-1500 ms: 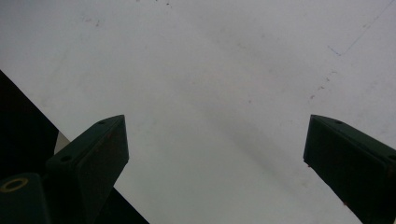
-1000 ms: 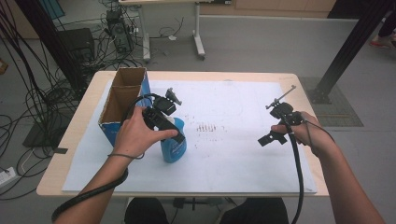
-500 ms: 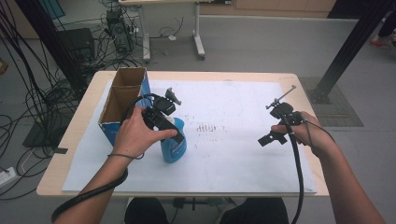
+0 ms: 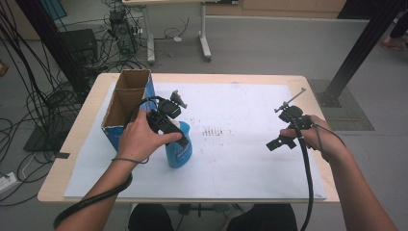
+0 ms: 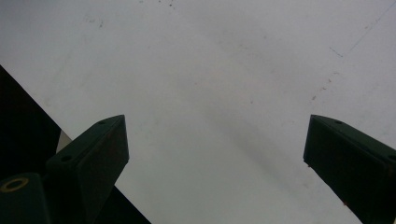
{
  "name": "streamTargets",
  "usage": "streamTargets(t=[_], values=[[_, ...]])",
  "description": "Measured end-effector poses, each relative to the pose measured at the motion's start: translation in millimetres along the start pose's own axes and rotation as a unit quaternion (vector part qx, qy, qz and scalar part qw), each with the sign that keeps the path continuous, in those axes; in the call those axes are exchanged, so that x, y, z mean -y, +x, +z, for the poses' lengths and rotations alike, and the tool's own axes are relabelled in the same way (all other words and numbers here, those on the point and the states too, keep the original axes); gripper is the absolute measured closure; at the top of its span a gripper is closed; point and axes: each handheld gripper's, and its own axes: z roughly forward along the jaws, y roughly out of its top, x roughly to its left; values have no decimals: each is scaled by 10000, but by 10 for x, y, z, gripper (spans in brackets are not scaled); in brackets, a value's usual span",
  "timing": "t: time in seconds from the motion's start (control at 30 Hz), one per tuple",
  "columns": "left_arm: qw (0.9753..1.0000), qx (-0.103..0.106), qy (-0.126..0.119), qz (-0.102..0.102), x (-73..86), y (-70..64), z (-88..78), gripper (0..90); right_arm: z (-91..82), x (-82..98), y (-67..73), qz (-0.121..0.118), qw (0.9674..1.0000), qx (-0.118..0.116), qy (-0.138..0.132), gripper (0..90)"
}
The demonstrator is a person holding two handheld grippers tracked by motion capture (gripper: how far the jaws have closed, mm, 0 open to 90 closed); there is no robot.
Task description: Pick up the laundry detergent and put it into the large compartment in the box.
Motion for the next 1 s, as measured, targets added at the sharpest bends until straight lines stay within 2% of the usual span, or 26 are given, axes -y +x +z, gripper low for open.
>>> streamTargets(t=[1.0], values=[[9999, -93, -43, -30, 16, 33, -29, 369, 8, -6, 9, -6, 10000, -14, 6, 65]])
